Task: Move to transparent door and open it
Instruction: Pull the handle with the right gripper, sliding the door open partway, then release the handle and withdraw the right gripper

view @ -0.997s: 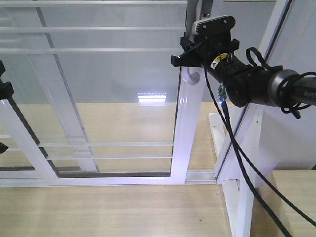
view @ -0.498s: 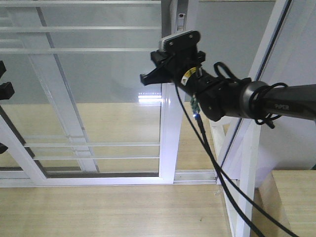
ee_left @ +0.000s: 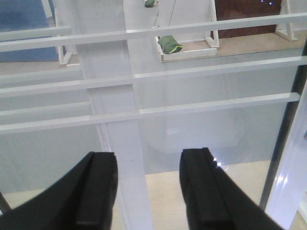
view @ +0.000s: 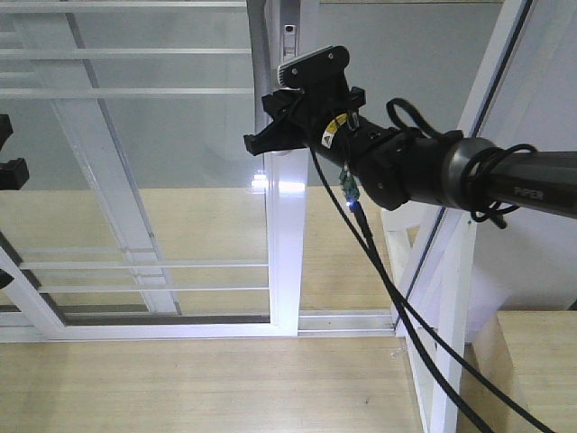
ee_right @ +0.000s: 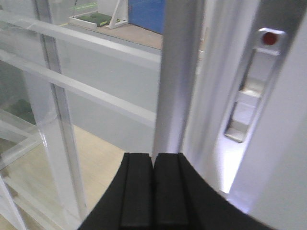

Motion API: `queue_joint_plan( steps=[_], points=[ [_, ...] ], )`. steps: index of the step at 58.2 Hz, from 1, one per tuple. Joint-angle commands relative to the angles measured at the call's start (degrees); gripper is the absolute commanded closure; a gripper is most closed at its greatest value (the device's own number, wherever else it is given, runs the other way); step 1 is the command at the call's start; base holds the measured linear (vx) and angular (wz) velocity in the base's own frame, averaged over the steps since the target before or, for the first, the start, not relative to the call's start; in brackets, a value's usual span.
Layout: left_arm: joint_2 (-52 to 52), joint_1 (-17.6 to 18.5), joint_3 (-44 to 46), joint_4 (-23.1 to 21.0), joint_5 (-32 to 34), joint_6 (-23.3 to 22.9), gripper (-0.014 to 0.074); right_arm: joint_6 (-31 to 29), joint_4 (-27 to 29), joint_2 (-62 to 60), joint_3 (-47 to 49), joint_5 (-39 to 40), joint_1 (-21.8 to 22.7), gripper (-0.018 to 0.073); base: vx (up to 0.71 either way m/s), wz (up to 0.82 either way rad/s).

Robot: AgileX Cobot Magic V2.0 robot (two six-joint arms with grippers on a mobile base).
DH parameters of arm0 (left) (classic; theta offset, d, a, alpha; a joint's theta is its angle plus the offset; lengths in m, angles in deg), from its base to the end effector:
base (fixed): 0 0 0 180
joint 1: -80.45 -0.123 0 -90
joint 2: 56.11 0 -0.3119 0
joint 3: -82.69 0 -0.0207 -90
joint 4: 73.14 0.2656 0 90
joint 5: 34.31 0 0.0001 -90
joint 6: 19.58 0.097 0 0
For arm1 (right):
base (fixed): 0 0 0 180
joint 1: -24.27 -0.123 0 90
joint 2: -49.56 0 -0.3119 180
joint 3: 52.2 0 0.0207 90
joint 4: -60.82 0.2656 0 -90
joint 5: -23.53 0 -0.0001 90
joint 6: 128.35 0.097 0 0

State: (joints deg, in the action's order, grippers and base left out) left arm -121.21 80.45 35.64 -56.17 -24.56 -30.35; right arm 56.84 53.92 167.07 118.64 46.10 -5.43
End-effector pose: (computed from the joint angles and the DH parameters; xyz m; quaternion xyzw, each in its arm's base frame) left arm 0.2169 -0.0048 0.3034 0.0561 0.7795 0.0132 0.6237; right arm 0.4003 0.2334 0.2337 -0.2238 0.7569 0.1688 0.5904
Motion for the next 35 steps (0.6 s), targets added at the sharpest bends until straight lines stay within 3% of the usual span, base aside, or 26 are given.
queue_joint_plan(
  steps=[1, 12, 24, 35],
  points=[
    [0.7, 0.1, 2.1, 1.2, 4.7, -0.1, 0.0168, -0.5, -0.2, -7.0, 1.9, -0.5, 1.3, 0.0522, 0.00, 0.00],
    [0.7, 0.1, 2.1, 1.2, 5.7, -0.3, 0.0168, -3.0, -0.2, -15.4, 1.9, -17.0, 7.0, 0.0522, 0.00, 0.00],
    [0.7, 0.1, 2.1, 1.2, 9.0, -0.7, 0.0168, -3.1, -0.3, -26.3, 1.9, -36.6, 16.5, 0.0522, 0.00, 0.00],
    [0.7, 0.1, 2.1, 1.1, 9.0, -0.8, 0.0168, -4.7, -2.2, -33.8, 1.9, -49.2, 23.4, 0.0521, 0.00, 0.00]
  ],
)
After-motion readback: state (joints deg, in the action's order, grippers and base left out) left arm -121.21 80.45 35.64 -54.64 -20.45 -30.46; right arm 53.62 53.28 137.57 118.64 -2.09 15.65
